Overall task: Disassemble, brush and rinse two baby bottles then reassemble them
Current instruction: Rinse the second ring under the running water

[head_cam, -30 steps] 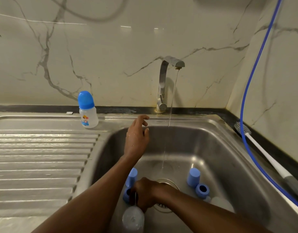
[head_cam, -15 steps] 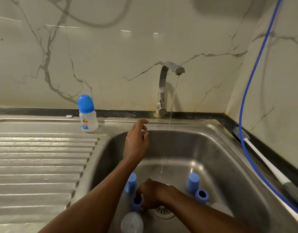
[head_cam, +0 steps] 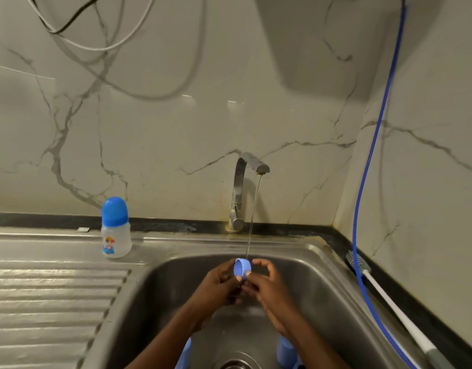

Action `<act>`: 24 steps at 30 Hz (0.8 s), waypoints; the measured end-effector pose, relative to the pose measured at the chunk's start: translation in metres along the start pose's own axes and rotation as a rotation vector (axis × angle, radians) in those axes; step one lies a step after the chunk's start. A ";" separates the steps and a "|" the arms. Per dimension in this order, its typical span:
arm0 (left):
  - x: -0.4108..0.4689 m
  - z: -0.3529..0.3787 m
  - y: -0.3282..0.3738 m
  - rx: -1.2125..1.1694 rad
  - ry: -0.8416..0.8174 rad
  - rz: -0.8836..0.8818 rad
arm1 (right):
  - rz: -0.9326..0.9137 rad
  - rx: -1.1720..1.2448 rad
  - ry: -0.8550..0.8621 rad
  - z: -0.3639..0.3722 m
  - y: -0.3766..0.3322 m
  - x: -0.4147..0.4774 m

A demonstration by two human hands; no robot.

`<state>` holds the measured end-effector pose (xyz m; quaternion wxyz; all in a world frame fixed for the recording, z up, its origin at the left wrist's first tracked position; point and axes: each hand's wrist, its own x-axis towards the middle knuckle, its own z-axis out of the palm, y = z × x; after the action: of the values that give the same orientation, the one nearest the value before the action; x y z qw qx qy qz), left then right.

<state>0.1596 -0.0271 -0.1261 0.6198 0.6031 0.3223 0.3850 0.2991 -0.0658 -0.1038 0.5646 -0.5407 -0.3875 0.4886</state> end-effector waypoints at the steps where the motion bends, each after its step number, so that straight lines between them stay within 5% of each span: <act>1: 0.001 0.002 0.000 -0.008 -0.017 -0.001 | -0.006 0.027 0.002 0.000 0.001 0.002; 8: 0.004 0.008 -0.002 0.234 0.233 0.115 | -0.068 -0.298 -0.072 0.001 0.014 0.012; 13: 0.003 0.009 -0.002 0.159 0.328 0.081 | -0.277 -0.632 -0.018 -0.001 0.012 0.010; 24: -0.003 0.011 0.007 -0.027 0.091 0.122 | -0.151 -0.335 0.039 -0.003 0.020 0.026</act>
<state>0.1673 -0.0350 -0.1188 0.5878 0.5953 0.3075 0.4533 0.3052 -0.0429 -0.1261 0.5091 -0.6059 -0.4921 0.3628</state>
